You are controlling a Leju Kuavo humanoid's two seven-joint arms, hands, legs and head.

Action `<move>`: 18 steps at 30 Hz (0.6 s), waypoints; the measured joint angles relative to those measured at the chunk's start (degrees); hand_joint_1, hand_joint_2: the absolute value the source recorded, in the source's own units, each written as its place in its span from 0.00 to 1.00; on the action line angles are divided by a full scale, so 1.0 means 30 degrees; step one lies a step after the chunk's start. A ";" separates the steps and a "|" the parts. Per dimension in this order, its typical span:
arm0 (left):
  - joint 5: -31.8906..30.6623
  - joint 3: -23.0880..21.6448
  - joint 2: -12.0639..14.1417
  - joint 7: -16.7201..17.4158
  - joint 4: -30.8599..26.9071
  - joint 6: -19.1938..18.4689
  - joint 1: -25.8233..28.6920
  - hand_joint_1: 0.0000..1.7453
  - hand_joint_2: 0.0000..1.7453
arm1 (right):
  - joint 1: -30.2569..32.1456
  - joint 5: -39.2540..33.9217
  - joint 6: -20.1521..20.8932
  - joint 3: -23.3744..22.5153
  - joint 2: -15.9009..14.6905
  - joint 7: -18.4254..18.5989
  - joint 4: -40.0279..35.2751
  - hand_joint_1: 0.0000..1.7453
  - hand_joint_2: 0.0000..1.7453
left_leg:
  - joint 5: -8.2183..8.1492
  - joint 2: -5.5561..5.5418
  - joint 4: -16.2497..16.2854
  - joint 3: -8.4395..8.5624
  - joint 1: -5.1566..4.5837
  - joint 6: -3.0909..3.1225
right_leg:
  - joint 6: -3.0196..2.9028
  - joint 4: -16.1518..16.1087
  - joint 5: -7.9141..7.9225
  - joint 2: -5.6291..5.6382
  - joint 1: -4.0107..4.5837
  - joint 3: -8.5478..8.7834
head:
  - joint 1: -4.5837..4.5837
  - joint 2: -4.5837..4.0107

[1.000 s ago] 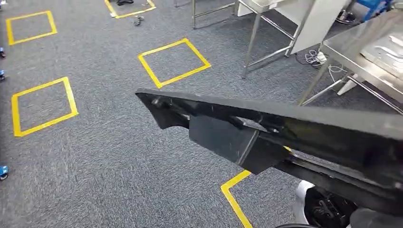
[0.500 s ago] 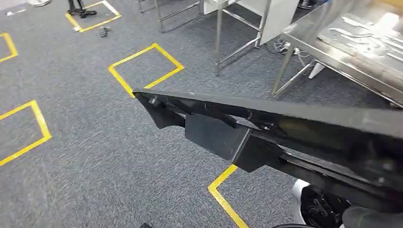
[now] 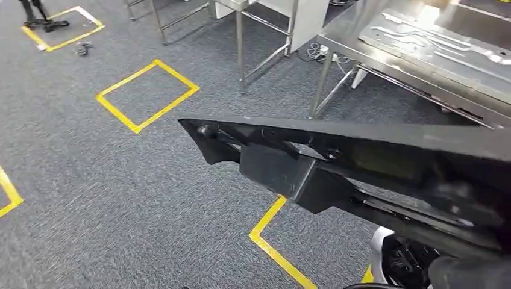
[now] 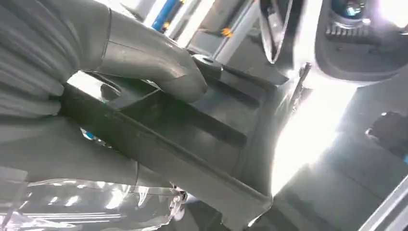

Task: Take the parts from the cabinet and place them on the table.

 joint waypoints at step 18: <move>0.0255 -0.0015 0.0007 -0.0146 0.0022 0.0131 -0.0092 0.00 1.00 | -0.0052 -0.0342 -0.0663 0.0299 -0.0401 -0.0015 0.0437 1.00 1.00 | -0.0074 -0.2152 0.1107 -0.0485 0.0002 -0.0646 | -0.1048 -0.4206 0.1155 0.1791 0.0195 0.2420 | -0.0168 0.0000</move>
